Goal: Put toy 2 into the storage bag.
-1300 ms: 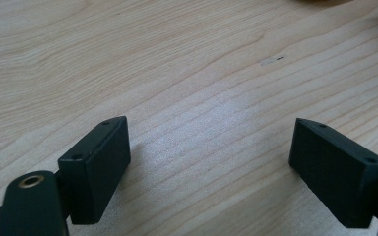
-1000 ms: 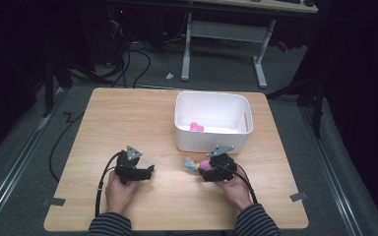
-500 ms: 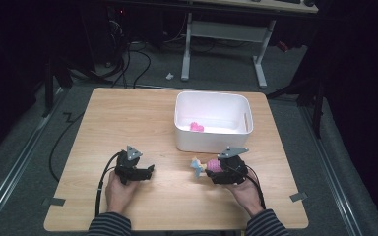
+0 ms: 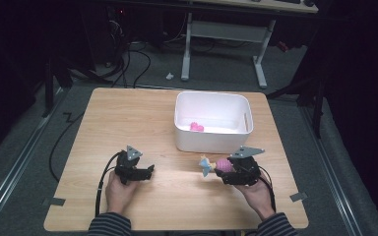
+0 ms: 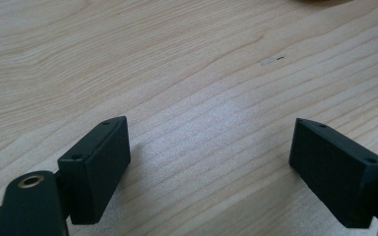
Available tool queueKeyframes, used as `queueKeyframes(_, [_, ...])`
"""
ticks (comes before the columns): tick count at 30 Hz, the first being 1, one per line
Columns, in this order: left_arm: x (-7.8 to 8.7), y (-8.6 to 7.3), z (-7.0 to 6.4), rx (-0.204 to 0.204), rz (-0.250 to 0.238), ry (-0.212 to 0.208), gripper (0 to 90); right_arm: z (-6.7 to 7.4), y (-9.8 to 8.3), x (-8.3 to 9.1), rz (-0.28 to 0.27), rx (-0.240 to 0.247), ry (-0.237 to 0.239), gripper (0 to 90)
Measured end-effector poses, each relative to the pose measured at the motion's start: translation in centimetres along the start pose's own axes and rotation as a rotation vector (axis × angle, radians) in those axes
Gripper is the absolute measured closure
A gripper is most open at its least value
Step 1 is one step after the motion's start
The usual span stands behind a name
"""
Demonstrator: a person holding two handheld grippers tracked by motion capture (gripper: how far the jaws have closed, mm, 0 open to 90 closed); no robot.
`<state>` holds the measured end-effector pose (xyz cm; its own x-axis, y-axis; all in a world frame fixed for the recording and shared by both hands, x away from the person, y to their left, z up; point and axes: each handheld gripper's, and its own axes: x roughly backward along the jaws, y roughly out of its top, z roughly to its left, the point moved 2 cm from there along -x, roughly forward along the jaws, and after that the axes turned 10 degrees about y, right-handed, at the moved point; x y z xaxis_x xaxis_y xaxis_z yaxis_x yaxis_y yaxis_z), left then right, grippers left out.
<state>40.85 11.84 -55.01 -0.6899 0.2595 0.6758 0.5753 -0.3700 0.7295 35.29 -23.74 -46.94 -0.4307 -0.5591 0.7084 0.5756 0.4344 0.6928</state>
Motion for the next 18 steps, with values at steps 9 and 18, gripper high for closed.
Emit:
queueKeyframes(9, [0.0, 0.0, 0.0, 0.0, 0.0, 0.0, 16.0, -0.4, 0.5, 2.3, -0.03, 0.003, -0.013, 33.8])
queueKeyframes(18, [0.0, 0.0, 0.0, 0.0, 0.0, 0.0, 16.0, -0.7, 1.5, 4.0, -0.058, 0.002, -0.008, 33.8])
